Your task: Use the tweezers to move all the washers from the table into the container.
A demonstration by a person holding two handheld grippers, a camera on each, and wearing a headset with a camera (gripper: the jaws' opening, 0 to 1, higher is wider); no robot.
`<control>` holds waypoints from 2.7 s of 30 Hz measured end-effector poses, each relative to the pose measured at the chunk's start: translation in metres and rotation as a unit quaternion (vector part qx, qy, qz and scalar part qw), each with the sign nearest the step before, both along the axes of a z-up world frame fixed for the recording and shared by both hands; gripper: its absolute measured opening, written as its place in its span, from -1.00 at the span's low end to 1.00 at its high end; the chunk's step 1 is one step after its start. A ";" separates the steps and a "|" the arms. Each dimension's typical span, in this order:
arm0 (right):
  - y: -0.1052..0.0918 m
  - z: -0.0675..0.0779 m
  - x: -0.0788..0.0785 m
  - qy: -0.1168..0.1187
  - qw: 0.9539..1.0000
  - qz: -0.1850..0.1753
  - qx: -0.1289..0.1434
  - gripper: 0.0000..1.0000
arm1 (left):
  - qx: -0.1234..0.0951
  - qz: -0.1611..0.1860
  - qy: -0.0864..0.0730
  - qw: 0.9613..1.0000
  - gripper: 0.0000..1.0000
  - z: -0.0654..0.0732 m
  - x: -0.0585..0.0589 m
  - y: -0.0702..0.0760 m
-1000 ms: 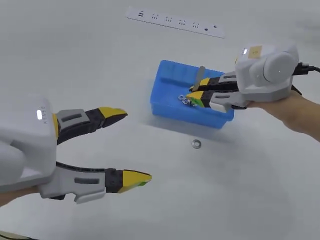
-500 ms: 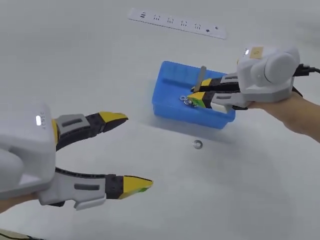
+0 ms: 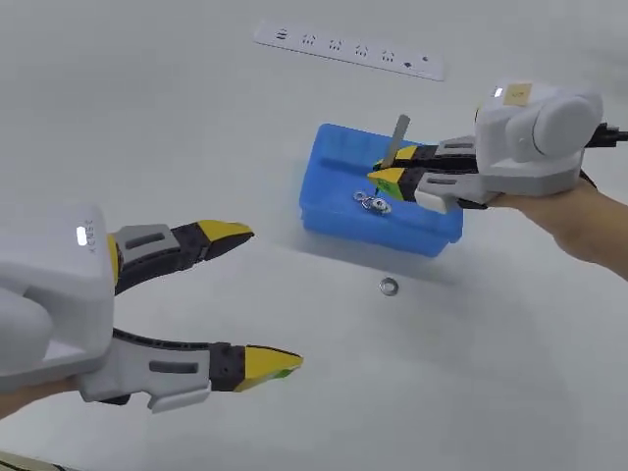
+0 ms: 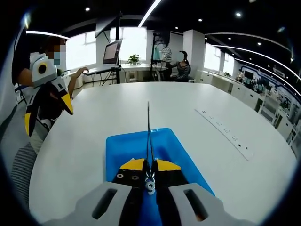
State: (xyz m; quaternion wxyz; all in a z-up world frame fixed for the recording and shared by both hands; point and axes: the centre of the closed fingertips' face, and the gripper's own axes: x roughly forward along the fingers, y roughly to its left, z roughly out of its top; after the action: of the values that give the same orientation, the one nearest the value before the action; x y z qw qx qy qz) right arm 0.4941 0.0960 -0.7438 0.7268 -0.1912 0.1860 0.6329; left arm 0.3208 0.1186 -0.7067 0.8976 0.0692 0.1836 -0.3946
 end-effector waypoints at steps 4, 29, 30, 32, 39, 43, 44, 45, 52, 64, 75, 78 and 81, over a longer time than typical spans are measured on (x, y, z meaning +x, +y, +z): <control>-0.002 0.001 0.002 -0.004 1.000 -0.001 -0.003 -0.85 | -0.004 0.004 -0.002 1.000 0.44 0.003 0.005 0.003; 0.001 0.007 -0.025 -0.056 0.995 0.075 -0.032 -0.85 | -0.083 -0.079 -0.016 0.993 -0.08 0.033 0.135 -0.044; 0.001 0.007 -0.025 -0.056 0.995 0.075 -0.032 -0.85 | -0.080 -0.085 -0.016 0.993 -0.08 0.033 0.136 -0.046; 0.001 0.008 -0.026 -0.056 0.995 0.077 -0.031 -0.85 | -0.075 -0.090 -0.018 0.993 -0.10 0.034 0.138 -0.047; 0.002 0.008 -0.030 -0.054 0.994 0.085 -0.032 -0.85 | -0.071 -0.125 -0.019 0.989 -0.58 0.041 0.134 -0.056; 0.002 0.009 -0.032 -0.054 0.994 0.090 -0.032 -0.85 | -0.066 -0.134 -0.023 0.989 -0.57 0.042 0.134 -0.056; 0.003 0.009 -0.033 -0.055 0.994 0.091 -0.032 -0.85 | -0.066 -0.136 -0.025 0.988 -0.58 0.043 0.134 -0.057; 0.003 0.009 -0.033 -0.056 0.994 0.092 -0.032 -0.85 | -0.065 -0.139 -0.026 0.988 -0.61 0.044 0.133 -0.057; 0.002 0.012 -0.037 -0.061 0.993 0.099 -0.032 -0.84 | -0.056 -0.144 -0.038 0.987 -0.83 0.050 0.131 -0.065; -0.005 0.012 -0.034 -0.084 0.990 0.102 -0.046 -0.82 | -0.031 -0.157 -0.081 0.984 -0.92 0.054 0.131 -0.077; -0.010 0.018 -0.029 -0.069 0.995 0.066 -0.040 -0.64 | -0.037 -0.152 -0.097 0.983 -0.92 0.059 0.143 -0.075; -0.011 0.021 -0.027 -0.077 0.994 0.061 -0.039 -0.55 | -0.046 -0.156 -0.101 0.981 -0.92 0.062 0.144 -0.074; -0.014 0.022 -0.025 -0.079 0.994 0.057 -0.043 -0.51 | -0.039 -0.152 -0.107 0.982 -0.91 0.065 0.147 -0.073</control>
State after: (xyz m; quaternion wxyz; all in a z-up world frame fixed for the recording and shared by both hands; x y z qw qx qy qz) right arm 0.4690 0.0821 -0.7222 0.6931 -0.2821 0.1436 0.6477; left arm 0.4681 0.0457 -0.6420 0.8437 0.1027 0.0582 -0.5236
